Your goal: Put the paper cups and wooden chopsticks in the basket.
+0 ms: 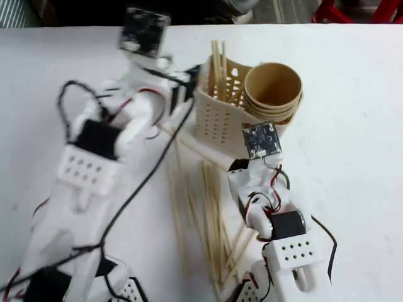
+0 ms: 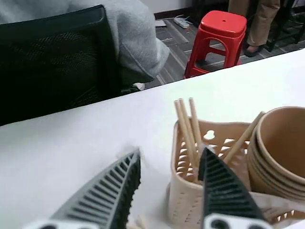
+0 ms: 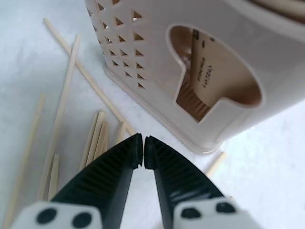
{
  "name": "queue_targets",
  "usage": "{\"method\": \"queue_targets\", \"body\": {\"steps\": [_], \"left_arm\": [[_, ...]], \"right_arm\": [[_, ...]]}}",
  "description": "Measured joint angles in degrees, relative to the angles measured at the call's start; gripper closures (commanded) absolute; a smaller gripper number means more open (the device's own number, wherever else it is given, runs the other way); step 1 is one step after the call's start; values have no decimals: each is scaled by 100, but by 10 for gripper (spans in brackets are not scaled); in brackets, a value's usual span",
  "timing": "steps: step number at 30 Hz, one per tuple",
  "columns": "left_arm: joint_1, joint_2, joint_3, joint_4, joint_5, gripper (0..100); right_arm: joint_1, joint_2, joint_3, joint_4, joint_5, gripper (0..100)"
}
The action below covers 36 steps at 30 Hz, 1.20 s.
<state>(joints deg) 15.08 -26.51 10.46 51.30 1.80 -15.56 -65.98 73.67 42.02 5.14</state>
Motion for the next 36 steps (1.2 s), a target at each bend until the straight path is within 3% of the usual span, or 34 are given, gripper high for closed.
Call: {"method": "queue_targets", "body": {"steps": [3,8,13,20,29,36], "left_arm": [[-325,-607,237,422,-88,981],[-853,-1802,1257,536,-721,977],[-1459,-3033,2549,536,-826,977],[-2057,-4378,4343,536,-826,974],[-2488,-5864,6593,-193,-826,974],[-2514,-6866,7543,-299,-826,973]], "right_arm": [[0,0,0,0,0,974],[-343,0,0,0,0,975],[-554,0,-18,9,0,975],[-624,0,-835,1011,0,974],[-1371,176,-1055,1873,281,971],[-1741,1582,-1081,1890,281,971]]}}
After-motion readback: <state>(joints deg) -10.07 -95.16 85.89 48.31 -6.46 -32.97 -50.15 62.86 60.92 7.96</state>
